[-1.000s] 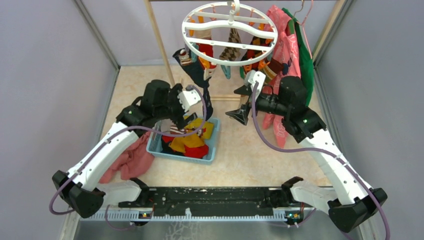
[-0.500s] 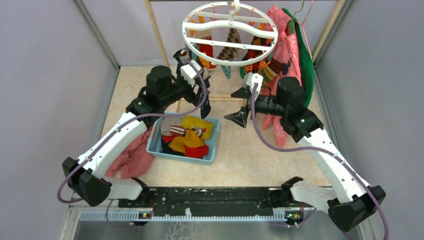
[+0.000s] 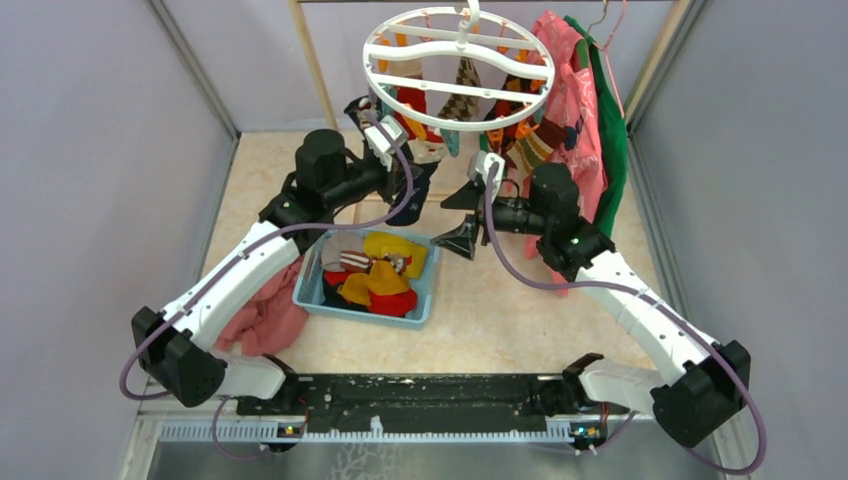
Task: Remove the socks clipped to the hanger
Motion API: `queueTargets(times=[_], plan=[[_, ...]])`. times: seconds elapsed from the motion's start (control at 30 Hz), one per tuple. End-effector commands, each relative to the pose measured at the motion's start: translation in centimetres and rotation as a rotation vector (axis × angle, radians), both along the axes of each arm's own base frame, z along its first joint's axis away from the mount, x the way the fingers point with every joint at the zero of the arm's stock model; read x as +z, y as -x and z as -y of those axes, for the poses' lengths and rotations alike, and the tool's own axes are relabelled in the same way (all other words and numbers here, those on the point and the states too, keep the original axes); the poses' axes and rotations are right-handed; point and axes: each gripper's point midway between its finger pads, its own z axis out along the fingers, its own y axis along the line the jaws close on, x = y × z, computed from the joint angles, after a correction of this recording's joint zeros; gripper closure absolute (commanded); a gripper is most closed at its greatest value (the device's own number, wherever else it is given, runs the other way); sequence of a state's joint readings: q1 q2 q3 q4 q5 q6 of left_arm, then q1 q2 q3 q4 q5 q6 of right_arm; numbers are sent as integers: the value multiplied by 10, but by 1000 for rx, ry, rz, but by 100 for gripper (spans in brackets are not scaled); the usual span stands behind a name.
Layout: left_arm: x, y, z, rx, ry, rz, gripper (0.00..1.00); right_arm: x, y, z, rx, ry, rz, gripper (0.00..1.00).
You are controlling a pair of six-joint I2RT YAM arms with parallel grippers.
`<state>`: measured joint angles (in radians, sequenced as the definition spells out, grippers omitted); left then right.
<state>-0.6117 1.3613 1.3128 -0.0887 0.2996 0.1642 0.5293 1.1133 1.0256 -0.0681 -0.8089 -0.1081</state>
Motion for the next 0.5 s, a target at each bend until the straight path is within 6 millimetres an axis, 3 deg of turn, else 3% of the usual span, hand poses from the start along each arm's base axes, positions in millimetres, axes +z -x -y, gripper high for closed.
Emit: queueTargets(times=[0.0, 0.27, 0.47], plan=[[24, 44, 12, -203, 69, 17, 100, 26, -11, -10, -31, -103, 54, 20], [33, 93, 13, -413, 111, -47, 100, 30, -43, -9, -167, -120, 56, 18], [31, 111, 13, -497, 160, -115, 100, 27, -40, -15, -115, -116, 84, 20]])
